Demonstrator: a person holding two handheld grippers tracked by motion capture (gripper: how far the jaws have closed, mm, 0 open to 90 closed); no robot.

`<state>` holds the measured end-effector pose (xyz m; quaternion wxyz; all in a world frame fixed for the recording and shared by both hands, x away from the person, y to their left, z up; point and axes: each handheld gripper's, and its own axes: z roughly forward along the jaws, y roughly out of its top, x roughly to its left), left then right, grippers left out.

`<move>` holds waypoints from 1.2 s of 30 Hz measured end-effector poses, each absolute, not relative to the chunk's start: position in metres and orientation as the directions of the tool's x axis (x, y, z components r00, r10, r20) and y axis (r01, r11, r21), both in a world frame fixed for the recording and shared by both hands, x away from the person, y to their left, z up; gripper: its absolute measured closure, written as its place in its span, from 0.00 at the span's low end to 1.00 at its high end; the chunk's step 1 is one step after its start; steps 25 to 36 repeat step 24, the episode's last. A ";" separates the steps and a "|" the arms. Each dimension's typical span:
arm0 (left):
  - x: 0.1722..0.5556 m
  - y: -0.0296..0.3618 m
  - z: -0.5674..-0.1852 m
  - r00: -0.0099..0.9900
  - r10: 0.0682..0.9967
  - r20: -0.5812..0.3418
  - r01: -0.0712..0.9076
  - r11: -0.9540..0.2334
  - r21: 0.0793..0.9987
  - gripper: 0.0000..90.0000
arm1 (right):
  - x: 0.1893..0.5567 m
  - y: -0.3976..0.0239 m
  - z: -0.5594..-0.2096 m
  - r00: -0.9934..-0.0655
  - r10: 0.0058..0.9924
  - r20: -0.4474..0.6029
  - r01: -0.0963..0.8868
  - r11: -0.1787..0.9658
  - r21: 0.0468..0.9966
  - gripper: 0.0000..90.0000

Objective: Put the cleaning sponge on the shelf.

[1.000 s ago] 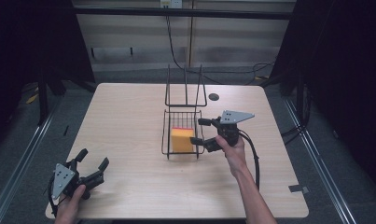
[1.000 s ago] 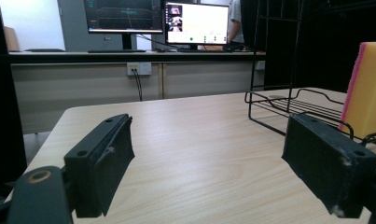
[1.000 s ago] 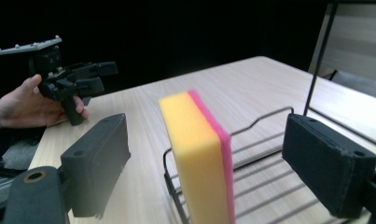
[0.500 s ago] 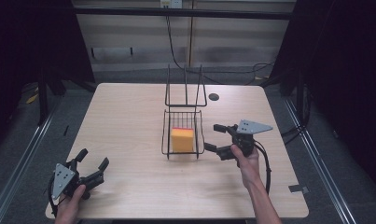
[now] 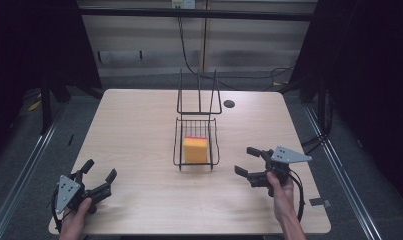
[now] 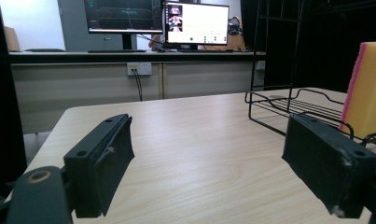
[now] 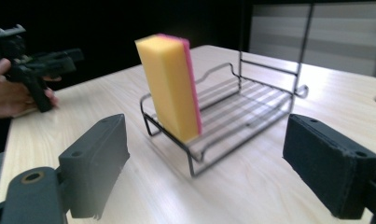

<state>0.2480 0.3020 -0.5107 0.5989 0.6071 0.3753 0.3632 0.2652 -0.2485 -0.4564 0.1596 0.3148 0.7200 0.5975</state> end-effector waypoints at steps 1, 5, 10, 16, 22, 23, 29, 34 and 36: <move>0.248 0.302 -0.511 0.454 0.891 -0.009 0.021 -0.001 1.000 0.17 | 0.261 -0.251 -0.460 -0.737 0.661 0.142 0.260 0.084 0.962 0.15; 0.248 0.302 -0.511 0.454 0.891 -0.009 0.021 -0.001 1.000 0.17 | 0.247 -0.258 -0.471 -0.689 0.712 0.132 0.266 0.079 0.961 0.15; 0.248 0.302 -0.511 0.455 0.891 -0.010 0.022 0.000 1.000 0.17 | 0.229 -0.266 -0.485 -0.623 0.775 0.105 0.260 0.079 0.962 0.15; 0.248 0.302 -0.511 0.455 0.891 -0.010 0.022 0.000 1.000 0.17 | 0.222 -0.272 -0.500 -0.573 0.814 0.094 0.257 0.069 0.964 0.15; 0.248 0.302 -0.511 0.454 0.891 -0.008 0.021 -0.001 1.000 0.17 | 0.221 -0.278 -0.506 -0.542 0.833 0.107 0.253 0.040 0.967 0.15; 0.248 0.302 -0.511 0.455 0.891 -0.009 0.021 0.000 1.000 0.17 | 0.221 -0.279 -0.506 -0.536 0.836 0.116 0.251 0.026 0.968 0.15; 0.248 0.302 -0.511 0.455 0.891 -0.009 0.021 0.000 1.000 0.17 | 0.221 -0.279 -0.506 -0.541 0.833 0.116 0.247 0.025 0.969 0.15; 0.248 0.302 -0.511 0.455 0.891 -0.009 0.021 0.000 1.000 0.17 | 0.221 -0.279 -0.506 -0.541 0.833 0.116 0.247 0.025 0.969 0.15; 0.248 0.302 -0.511 0.455 0.891 -0.009 0.021 0.000 1.000 0.17 | 0.221 -0.279 -0.506 -0.541 0.833 0.116 0.247 0.025 0.969 0.15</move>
